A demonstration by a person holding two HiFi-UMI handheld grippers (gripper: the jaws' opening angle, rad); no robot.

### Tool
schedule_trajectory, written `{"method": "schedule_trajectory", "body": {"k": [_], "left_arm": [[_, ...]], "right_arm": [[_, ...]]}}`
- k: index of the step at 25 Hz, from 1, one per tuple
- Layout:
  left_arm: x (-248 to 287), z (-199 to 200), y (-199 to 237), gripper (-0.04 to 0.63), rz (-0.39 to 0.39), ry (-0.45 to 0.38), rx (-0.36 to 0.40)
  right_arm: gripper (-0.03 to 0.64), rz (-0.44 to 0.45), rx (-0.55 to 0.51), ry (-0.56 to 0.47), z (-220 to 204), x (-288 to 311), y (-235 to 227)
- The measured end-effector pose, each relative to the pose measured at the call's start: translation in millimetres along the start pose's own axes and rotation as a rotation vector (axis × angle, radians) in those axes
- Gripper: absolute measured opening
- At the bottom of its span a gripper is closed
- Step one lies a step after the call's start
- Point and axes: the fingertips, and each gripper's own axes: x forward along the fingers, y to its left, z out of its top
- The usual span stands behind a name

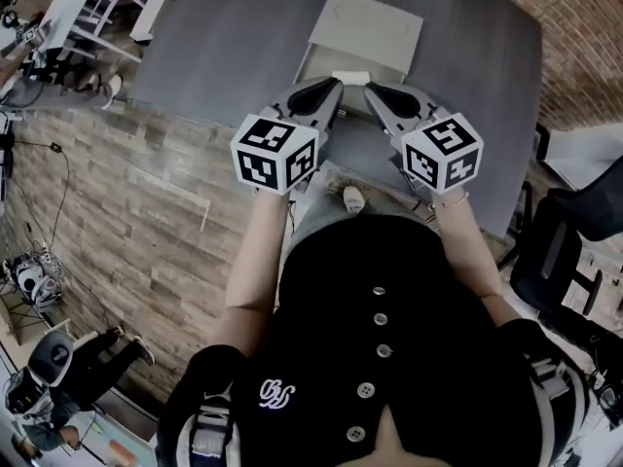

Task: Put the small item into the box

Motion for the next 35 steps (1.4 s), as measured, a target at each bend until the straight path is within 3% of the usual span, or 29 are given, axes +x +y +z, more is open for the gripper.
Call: {"method": "schedule_trajectory", "body": {"k": [7, 13, 21, 30, 35], "left_arm": [[-28.8, -6.2, 3.0, 0.016, 0.119, -0.014, 0.04], [-36.2, -16.4, -9.7, 0.015, 0.142, 0.029, 0.118], [-39.5, -44.6, -12.1, 0.015, 0.12, 0.123, 0.093], [-38.8, -58.2, -10.2, 0.014, 0.099, 0.142, 0.001], [-38.3, -61.3, -9.3, 0.014, 0.101, 0.144, -0.002]], "right_arm": [[0.002, 0.034, 0.005, 0.002, -4.3, -4.1, 17.0], [0.002, 0.04, 0.003, -0.003, -9.9, -7.5, 26.1], [0.001, 0.051, 0.019, 0.024, -26.2, -5.6, 40.5], [0.002, 0.072, 0.019, 0.039, -32.4, -2.1, 51.6], [0.002, 0.087, 0.016, 0.047, -34.8, -0.5, 55.6]]}}
